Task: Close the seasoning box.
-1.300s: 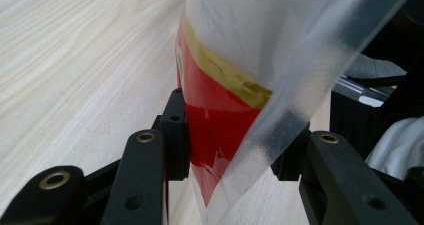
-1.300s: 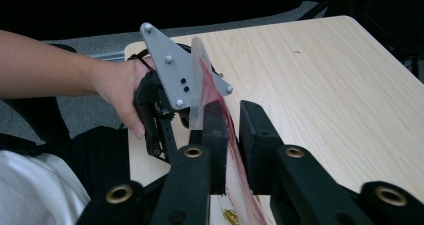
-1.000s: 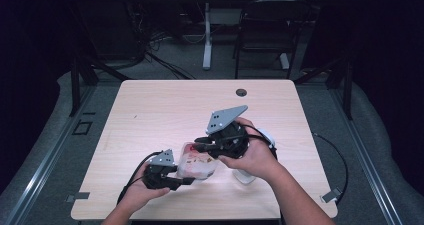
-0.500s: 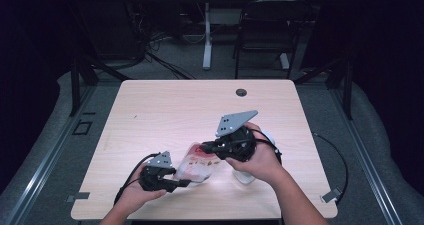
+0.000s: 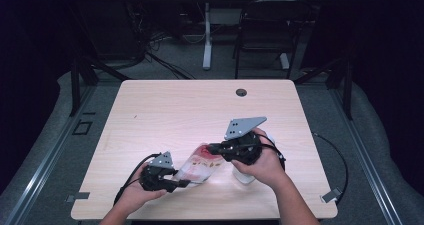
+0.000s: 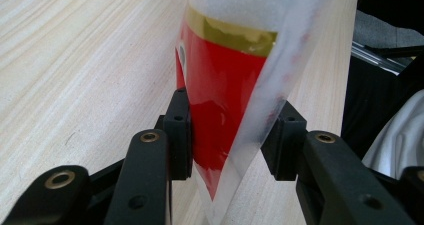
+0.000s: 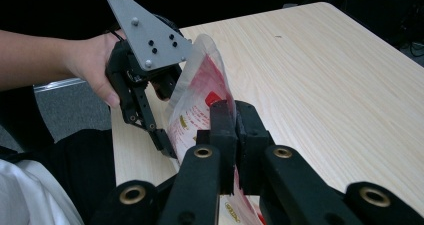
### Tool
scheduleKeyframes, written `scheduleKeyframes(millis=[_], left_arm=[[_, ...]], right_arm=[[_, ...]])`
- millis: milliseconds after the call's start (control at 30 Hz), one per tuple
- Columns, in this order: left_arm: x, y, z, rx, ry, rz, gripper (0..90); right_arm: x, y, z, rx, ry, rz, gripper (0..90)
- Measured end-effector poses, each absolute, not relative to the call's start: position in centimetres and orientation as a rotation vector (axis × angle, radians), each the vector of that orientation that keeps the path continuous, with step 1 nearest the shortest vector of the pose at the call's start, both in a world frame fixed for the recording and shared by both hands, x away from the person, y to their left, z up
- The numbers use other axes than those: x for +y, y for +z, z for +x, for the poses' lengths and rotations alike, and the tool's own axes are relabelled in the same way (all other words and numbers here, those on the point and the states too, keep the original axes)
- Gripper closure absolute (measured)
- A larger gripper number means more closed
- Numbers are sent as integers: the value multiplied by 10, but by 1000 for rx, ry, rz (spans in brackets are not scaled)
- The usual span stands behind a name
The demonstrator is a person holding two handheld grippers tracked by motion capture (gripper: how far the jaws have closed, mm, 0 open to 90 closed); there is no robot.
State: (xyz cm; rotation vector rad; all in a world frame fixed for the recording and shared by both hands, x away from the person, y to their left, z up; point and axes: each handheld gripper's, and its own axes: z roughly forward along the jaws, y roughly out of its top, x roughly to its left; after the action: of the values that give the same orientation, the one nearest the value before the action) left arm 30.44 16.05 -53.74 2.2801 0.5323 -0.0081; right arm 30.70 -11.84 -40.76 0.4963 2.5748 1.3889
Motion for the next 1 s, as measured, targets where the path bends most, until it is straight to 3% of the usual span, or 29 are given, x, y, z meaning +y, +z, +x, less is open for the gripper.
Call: scheduleKeyframes(millis=[1000], left_arm=[[157,-518,303,575,-10,2356,629]], right_arm=[[-144,-423,307,2543,1411,581,872]])
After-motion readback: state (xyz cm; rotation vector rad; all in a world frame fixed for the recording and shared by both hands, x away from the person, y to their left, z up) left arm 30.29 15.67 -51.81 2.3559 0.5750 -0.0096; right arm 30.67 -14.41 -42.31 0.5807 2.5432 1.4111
